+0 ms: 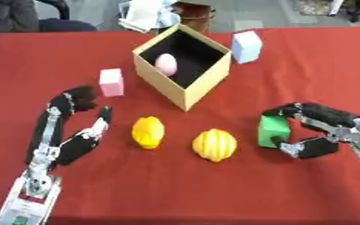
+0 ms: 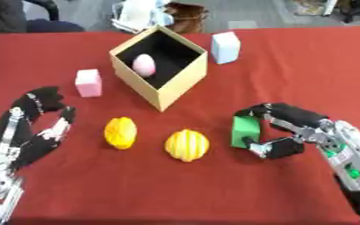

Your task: Pick up objects on the table and place them in the box.

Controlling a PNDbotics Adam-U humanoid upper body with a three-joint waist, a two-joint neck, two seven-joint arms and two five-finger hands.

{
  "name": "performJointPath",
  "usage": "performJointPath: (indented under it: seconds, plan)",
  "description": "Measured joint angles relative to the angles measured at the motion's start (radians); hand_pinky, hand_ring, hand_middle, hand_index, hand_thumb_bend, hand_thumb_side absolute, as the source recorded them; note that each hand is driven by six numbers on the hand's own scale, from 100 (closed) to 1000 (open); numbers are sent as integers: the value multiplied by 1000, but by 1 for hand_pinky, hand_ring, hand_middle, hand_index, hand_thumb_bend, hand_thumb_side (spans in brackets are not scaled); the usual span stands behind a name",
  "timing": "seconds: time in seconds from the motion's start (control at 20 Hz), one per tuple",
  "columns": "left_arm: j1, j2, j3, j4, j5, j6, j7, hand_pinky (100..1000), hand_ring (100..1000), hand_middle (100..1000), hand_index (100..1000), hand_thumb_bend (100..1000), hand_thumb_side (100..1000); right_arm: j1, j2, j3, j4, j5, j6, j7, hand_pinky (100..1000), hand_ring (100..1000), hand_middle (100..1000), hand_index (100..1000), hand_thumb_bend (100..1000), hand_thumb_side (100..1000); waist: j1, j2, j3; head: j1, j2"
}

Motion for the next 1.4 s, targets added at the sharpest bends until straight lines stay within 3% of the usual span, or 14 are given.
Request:
performJointPath:
  seconds: [0.15, 0.35, 0.4, 0.5, 0.95, 1.25, 1.35, 1.4]
  plan:
    - [0, 0, 0, 0, 0, 0, 0, 747, 651, 636, 793, 380, 405, -1, 0, -3, -1, 6, 9, -35, 717, 649, 430, 885, 100, 334, 0, 0, 0, 0, 0]
    - [0, 0, 0, 0, 0, 0, 0, 747, 651, 636, 793, 380, 405, -8, 0, -9, -13, 8, 22, -81, 717, 649, 430, 885, 100, 334, 0, 0, 0, 0, 0]
    - [0, 0, 0, 0, 0, 0, 0, 747, 651, 637, 793, 380, 404, -8, 0, -9, -14, 9, 24, -89, 710, 622, 386, 876, 100, 237, 0, 0, 0, 0, 0]
    - [0, 0, 0, 0, 0, 0, 0, 747, 651, 637, 793, 380, 404, -24, -1, -16, -28, 10, 26, -107, 715, 624, 385, 877, 100, 211, 0, 0, -1, 0, 1]
    - [0, 0, 0, 0, 0, -1, -1, 747, 651, 637, 794, 379, 404, -196, -45, -20, -89, -6, 44, -125, 739, 647, 396, 880, 148, 155, 0, 0, 9, -2, 6]
    - [-7, 0, -6, 0, 3, -4, -7, 747, 651, 637, 794, 379, 404, -355, -27, -11, 5, 15, 44, -101, 745, 650, 402, 880, 169, 147, -3, 1, 32, -18, -1]
    - [-9, 0, -9, 0, 6, -6, -10, 747, 652, 637, 794, 378, 405, -409, 8, -16, 56, 39, 59, -87, 745, 648, 403, 881, 100, 187, -6, 3, 42, -25, -5]
    - [-10, 0, -13, 0, 8, -7, -12, 747, 652, 637, 794, 378, 404, -436, 31, -22, 81, 55, 69, -78, 744, 648, 404, 881, 152, 169, -6, 5, 45, -28, -9]
